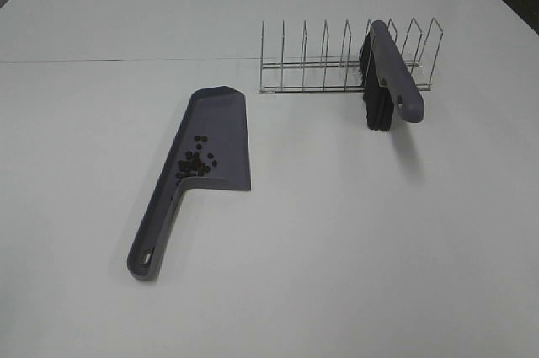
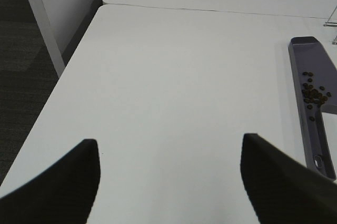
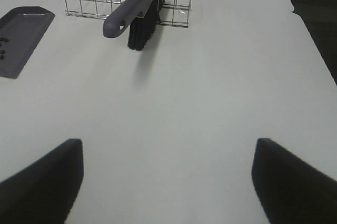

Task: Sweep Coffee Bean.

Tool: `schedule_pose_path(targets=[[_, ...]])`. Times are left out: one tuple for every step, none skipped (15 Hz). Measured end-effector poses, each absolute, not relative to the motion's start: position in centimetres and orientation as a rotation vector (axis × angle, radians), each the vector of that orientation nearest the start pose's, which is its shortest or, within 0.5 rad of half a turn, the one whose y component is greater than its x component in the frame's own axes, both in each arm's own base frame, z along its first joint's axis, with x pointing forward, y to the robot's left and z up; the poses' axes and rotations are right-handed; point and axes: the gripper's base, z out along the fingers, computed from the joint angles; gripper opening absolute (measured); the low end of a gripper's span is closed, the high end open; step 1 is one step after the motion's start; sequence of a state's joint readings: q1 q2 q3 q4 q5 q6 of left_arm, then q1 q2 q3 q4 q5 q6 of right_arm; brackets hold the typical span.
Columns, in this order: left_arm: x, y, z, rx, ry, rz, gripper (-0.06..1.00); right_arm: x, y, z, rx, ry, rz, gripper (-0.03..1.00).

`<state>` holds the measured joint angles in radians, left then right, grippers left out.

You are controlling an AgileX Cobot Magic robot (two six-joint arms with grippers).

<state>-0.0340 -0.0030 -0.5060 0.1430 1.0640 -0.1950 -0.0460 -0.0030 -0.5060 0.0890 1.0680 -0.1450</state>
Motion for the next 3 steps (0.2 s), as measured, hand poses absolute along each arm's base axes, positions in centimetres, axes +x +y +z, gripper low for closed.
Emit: schedule_pose_path(targets=[[-0.63, 1.16, 27.93, -0.171, 2.023, 0.027, 0.70, -0.62, 0.74, 27.86, -0.106, 2.037, -0.013, 0.77], [-0.63, 1.16, 27.93, -0.171, 2.023, 0.027, 0.70, -0.62, 0.74, 27.86, -0.106, 2.037, -0.013, 0.77], [-0.63, 1.16, 27.93, -0.171, 2.023, 0.027, 0.70, -0.62, 0.74, 27.86, -0.106, 2.037, -0.013, 0.77]])
